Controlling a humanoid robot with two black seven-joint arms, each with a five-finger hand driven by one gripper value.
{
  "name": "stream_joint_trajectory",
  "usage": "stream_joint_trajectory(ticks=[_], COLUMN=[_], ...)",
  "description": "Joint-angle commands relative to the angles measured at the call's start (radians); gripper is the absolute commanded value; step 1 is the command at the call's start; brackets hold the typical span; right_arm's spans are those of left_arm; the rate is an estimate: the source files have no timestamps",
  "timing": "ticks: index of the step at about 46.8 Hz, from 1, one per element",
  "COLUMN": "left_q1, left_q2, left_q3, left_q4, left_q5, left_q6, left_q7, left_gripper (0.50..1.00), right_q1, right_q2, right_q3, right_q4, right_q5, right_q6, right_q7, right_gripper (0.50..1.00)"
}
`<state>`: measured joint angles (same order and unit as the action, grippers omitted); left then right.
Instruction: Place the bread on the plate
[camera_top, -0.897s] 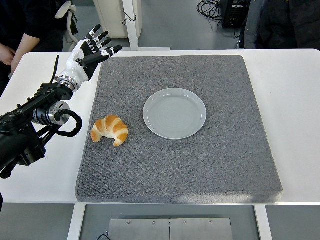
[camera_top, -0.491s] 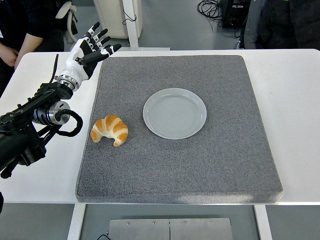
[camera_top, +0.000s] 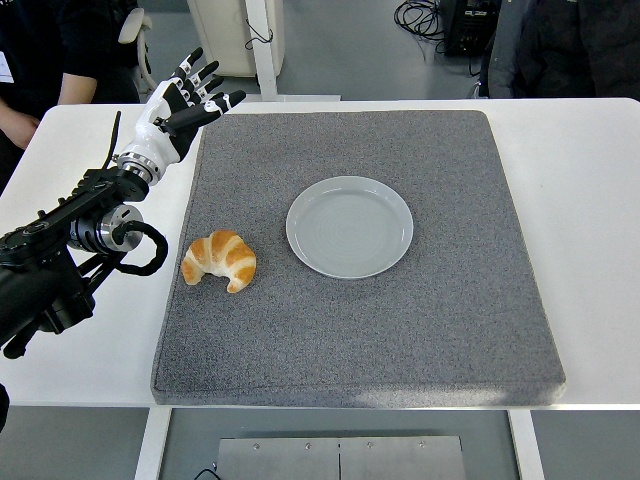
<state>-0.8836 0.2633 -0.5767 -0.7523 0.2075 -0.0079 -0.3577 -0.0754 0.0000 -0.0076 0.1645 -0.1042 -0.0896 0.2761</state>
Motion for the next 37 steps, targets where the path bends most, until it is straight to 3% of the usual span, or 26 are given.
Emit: stream_joint_trajectory(ticks=[1,37], left_q1=[-0.006,-0.028], left_q2=[-0.006,-0.027], left_q3=[0.001,-0.014], left_q4=[-0.001,0.001], left_q5=[0.001,-0.014], left_q6=[0.000,0.005], left_q7=[0.002,0.002], left_gripper=[0.968,0.968], right_q1=[-0.001,-0.001], right_q2=[0.000,0.000], right_q3=[0.000,-0.002], right_q4=[0.000,0.000], right_q5=[0.000,0.000], right_q6=[-0.001,-0.001], right_q7=[0.000,0.000], right_gripper=[1.000,1.000])
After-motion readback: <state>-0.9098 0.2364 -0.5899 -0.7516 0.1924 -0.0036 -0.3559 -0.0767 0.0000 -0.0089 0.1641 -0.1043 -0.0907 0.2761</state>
